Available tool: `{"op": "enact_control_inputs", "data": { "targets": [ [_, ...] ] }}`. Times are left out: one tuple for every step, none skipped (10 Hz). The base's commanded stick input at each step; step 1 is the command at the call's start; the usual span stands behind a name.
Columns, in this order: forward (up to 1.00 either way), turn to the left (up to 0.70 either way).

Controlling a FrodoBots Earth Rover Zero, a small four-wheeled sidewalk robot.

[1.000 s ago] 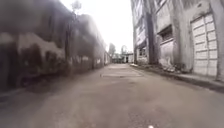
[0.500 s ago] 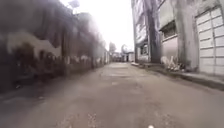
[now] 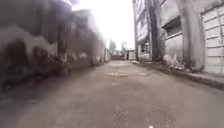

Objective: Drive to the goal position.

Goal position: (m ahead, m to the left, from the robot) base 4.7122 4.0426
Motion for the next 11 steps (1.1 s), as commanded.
{"op": "enact_control_inputs", "data": {
  "targets": [
    [0.5,0.0],
    [0.5,0.0],
    [0.5,0.0],
    [0.5,0.0],
    [0.5,0.0],
    [0.5,0.0],
    [0.5,0.0],
    [0.5,0.0],
    [0.5,0.0],
    [0.5,0.0],
    [0.5,0.0]
  ]
}}
